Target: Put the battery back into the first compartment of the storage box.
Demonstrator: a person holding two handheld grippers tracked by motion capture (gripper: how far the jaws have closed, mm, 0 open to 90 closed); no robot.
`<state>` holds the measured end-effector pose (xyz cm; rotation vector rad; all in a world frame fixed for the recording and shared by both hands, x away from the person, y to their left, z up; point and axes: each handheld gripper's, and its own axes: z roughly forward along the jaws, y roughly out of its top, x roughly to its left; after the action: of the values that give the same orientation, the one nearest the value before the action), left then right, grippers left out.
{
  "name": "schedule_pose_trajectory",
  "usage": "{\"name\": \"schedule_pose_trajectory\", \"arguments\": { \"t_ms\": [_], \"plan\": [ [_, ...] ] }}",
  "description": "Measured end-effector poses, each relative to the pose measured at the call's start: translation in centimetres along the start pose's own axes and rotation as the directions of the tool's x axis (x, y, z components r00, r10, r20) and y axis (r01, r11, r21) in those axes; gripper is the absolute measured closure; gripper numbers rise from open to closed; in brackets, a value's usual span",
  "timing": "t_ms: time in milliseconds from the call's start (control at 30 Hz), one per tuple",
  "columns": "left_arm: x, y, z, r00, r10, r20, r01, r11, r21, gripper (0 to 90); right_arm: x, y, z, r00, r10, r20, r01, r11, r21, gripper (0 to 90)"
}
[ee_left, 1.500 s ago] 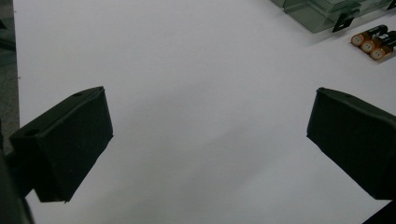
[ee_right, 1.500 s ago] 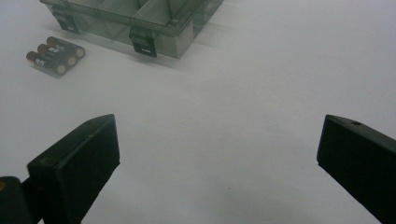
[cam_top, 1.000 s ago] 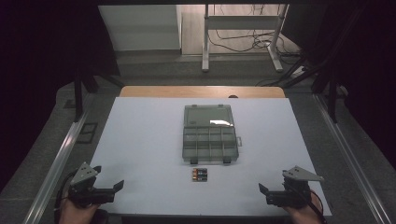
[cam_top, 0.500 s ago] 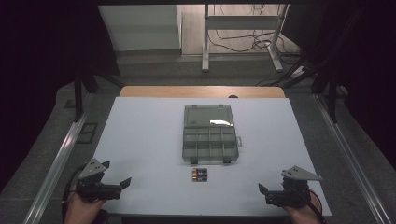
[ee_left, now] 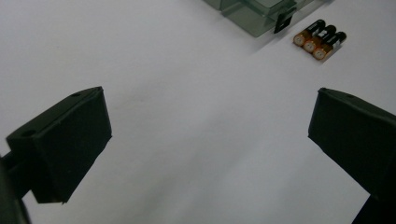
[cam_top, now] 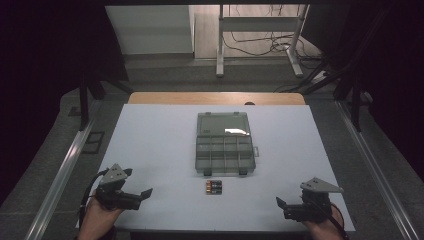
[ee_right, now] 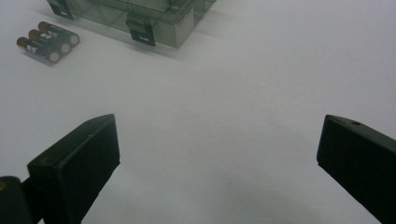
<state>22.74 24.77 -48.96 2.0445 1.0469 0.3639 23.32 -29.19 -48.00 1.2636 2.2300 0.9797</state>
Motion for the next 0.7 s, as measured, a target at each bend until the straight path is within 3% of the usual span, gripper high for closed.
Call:
{"name": "schedule_pose_trajectory", "arguments": {
  "t_ms": [500, 700],
  "plan": [
    [-1.5, 2.3, 3.6, 0.9946, 0.027, 0.1, -0.033, 0.9976, 0.061, 0.1, -0.1, 0.0, 0.0, 1.0, 0.004, -0.004, -0.004, 1.0, 0.0, 0.0],
    [-2.4, 3.3, 4.9, 0.9892, 0.07, 0.129, -0.082, 0.9926, 0.09, 3.4, -0.1, 0.0, 0.0, 1.0, 0.005, -0.004, -0.005, 1.0, 0.002, 0.0]
  ]
}}
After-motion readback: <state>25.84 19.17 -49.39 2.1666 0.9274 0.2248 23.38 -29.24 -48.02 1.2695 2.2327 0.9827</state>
